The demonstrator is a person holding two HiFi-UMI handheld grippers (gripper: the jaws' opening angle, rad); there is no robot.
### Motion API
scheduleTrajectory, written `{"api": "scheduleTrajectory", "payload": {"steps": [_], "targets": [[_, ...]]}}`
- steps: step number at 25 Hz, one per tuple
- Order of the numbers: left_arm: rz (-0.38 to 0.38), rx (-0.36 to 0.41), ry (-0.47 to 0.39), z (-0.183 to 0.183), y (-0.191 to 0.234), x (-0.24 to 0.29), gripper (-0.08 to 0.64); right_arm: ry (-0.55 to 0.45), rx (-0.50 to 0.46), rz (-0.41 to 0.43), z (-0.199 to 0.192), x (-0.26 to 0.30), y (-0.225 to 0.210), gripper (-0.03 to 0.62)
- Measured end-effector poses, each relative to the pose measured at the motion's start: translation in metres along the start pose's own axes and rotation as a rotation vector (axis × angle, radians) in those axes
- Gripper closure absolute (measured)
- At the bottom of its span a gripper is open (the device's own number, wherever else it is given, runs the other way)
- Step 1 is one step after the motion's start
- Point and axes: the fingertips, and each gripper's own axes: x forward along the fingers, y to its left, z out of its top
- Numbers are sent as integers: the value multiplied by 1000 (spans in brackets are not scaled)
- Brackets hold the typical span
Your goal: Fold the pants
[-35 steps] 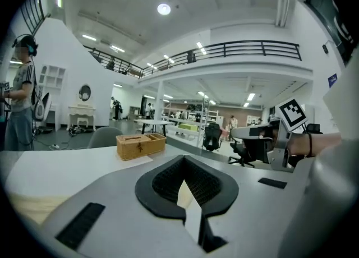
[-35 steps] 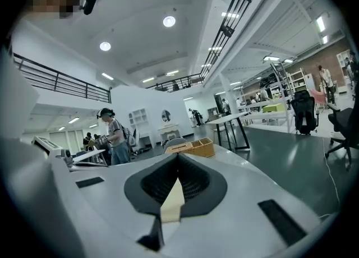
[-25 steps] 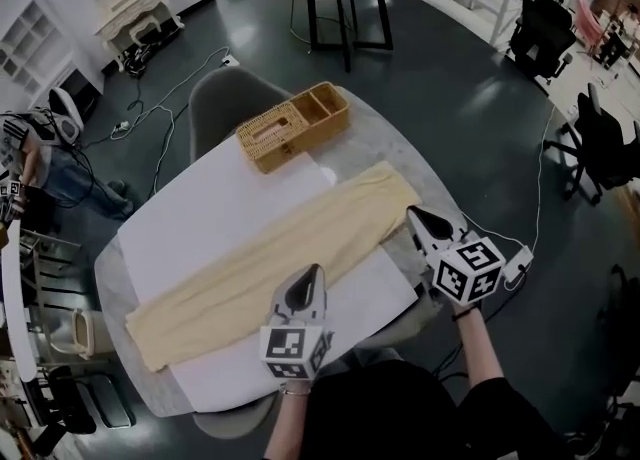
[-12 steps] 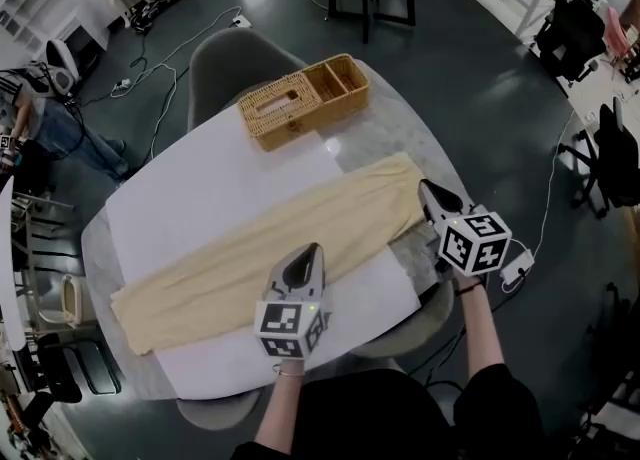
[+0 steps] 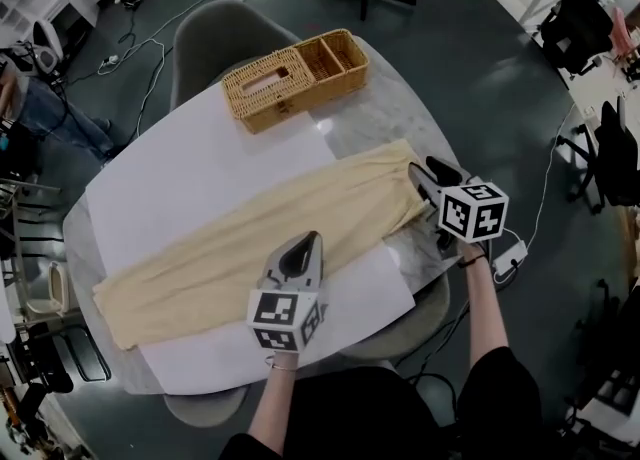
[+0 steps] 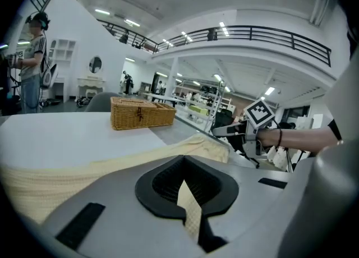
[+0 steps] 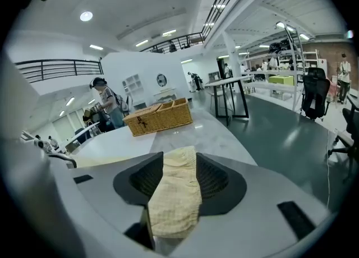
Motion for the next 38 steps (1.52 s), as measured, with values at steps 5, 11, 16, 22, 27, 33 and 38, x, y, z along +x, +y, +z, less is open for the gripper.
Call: {"api": "scheduleTrajectory", "payload": {"steps": [5,11,16,22,27,33,38], "targets": [[-1,-14,17,-6,1,7,546,95,39,18,-21,22,-17,392],[8,-31,24,-9,2,11,546,184,43,24,-37,38,-26,379],[18,-41,26,-11,3,13,546,235,-21,19,-46,44,-22,380],[36,-42,19,-10,6,11,546,309,-112,7,-56,49,-17,380],[45,-50,13,-9,7,10,546,336,-103,-10,-57,49,-21,399],[49,-53,12,-9,6,10,546,357,-93,7,-57,50,-22,465],[52,-53,7,-8,4,7,546,356,-36,64,-54,49,-16,520]]}}
